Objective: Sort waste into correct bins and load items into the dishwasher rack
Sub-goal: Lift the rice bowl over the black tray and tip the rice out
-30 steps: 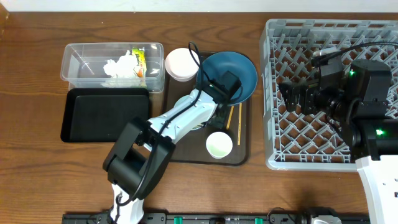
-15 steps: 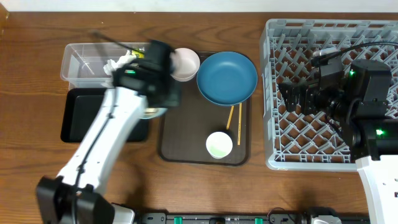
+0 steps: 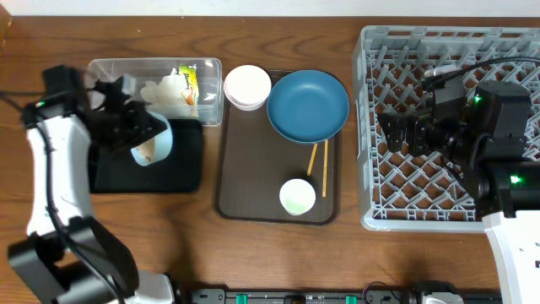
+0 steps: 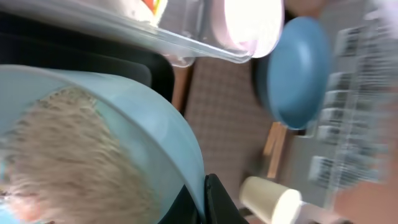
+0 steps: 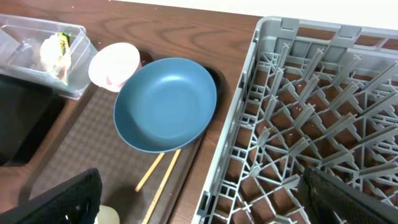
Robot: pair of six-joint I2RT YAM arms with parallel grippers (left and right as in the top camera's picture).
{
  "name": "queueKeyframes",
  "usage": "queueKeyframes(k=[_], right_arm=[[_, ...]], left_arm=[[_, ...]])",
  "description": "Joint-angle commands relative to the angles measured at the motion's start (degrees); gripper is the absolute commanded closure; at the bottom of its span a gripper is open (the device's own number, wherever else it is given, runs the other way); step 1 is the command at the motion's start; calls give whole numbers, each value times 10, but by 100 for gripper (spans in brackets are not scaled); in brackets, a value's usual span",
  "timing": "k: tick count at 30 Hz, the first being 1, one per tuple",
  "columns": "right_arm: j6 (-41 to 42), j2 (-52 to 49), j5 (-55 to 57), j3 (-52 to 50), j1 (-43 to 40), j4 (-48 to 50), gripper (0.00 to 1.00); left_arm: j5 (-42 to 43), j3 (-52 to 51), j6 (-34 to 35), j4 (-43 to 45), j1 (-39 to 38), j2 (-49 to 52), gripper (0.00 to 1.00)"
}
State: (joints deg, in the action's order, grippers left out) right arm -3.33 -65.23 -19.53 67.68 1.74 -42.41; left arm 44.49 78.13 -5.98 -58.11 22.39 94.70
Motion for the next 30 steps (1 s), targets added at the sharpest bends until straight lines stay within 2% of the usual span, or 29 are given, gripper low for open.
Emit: queueKeyframes(k=[1, 7, 13, 16, 24, 30], right_arm=[[8, 0, -5, 11, -2, -1, 1], [7, 0, -4, 11, -2, -3, 1], [8, 0, -5, 11, -2, -7, 1], [7, 0, -4, 11, -2, -9, 1], [7, 0, -4, 11, -2, -9, 1], [7, 0, -4, 11, -2, -7, 1]], left_arm=[[169, -13, -50, -2, 47, 40, 94], [340, -19, -98, -19, 107, 131, 94], [432, -19, -99, -34, 130, 202, 94], [456, -19, -97, -42, 136, 210, 94], [456, -19, -92, -102, 169, 209, 94], [456, -19, -92, -111, 192, 209, 94]])
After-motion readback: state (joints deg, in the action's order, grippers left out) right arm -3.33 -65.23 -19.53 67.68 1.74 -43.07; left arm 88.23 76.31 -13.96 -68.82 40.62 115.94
